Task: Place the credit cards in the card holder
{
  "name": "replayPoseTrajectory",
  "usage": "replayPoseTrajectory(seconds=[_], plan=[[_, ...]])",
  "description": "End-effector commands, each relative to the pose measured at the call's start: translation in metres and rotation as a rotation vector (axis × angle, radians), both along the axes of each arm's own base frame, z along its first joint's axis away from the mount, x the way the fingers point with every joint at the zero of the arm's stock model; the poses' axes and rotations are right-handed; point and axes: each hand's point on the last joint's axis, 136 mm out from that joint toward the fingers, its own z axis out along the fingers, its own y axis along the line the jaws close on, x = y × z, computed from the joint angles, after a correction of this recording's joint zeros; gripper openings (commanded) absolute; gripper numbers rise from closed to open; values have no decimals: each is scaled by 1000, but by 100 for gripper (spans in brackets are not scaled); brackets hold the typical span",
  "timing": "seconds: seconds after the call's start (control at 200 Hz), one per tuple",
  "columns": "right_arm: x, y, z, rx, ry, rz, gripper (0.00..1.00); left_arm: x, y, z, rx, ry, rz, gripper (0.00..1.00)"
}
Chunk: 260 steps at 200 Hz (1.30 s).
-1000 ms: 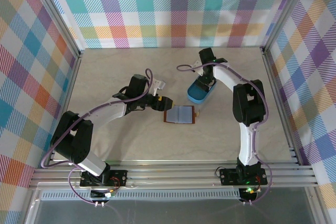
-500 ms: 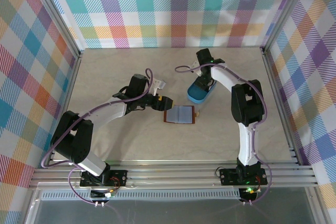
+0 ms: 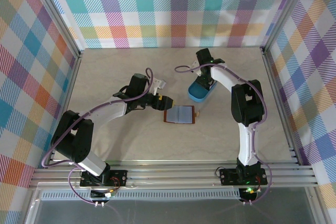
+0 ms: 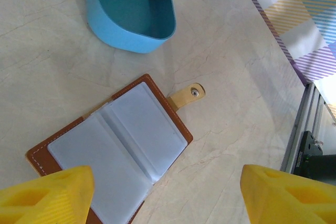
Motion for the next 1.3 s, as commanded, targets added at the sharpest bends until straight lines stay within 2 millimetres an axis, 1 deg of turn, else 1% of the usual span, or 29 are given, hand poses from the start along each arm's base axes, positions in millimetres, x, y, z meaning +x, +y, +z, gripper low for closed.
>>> replayPoseTrajectory(seconds=[0.0,0.17,0.425,0.6,0.715,0.81,0.905,1.295], plan=[[5,3,35,20,-79,-2,72,5,-1,5,3,-16,-9,74],[4,3,40,21,-86,-1,71,5,-1,4,3,-15,-10,74],[2,6,42,32,-78,6,61,6,-1,5,5,-14,-7,74],[0,7,37,35,-61,3,48,6,-1,3,8,-9,-8,74],[-1,8,37,36,-59,3,42,6,-1,2,11,-4,-8,74],[-2,9,37,33,-56,4,41,6,-1,1,12,2,-9,74],[-3,10,37,37,-51,8,39,7,-1,1,13,4,-8,74],[-6,11,35,41,-36,13,42,6,-1,2,15,6,-9,75]])
